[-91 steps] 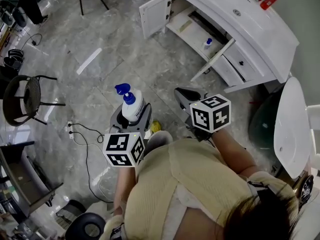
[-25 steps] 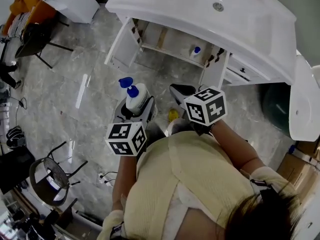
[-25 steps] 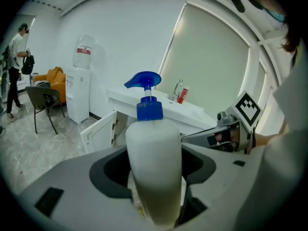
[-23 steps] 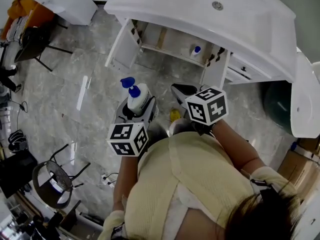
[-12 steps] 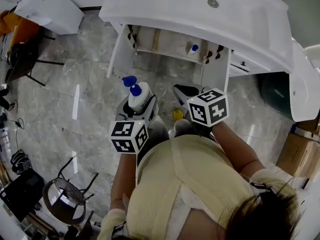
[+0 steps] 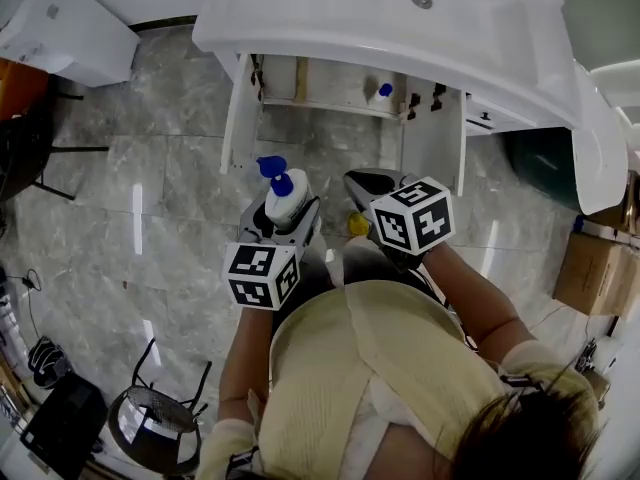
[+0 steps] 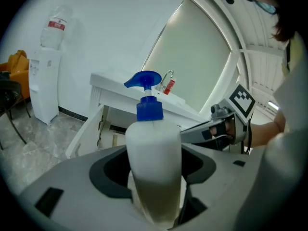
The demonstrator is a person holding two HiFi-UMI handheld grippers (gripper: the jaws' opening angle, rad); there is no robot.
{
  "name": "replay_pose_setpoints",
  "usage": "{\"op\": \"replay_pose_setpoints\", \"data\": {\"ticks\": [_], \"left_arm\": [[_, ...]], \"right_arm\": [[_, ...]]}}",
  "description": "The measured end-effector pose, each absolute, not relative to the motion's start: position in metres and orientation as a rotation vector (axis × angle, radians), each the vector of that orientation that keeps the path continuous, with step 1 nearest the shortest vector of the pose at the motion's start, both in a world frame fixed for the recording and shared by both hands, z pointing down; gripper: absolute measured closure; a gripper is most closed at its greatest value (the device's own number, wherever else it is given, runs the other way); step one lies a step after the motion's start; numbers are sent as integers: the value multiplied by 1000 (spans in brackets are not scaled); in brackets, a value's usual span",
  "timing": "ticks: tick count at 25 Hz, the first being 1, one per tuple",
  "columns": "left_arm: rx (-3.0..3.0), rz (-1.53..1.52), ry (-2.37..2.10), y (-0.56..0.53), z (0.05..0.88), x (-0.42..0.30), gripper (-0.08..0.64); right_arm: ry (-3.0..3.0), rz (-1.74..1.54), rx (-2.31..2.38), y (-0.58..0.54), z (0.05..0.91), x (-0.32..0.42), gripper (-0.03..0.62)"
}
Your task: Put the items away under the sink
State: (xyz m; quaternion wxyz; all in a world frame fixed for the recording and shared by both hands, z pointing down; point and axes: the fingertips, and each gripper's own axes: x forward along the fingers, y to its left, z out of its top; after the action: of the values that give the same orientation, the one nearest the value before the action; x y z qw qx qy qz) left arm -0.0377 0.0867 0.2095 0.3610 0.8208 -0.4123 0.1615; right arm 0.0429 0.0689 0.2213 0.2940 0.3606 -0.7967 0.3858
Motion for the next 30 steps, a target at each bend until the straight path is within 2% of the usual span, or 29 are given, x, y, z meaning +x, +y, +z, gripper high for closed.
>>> {"op": "replay_pose_setpoints", "data": {"ticks": [11,30], "left_arm": [[2135,475,-922,57,265,-54,255],[1978,468,-1243,12,387,-43,255]], "right_arm": [[-2021,1004,1067,49,255,19,566],[-2020,964,879,-3,374,32,566]]}}
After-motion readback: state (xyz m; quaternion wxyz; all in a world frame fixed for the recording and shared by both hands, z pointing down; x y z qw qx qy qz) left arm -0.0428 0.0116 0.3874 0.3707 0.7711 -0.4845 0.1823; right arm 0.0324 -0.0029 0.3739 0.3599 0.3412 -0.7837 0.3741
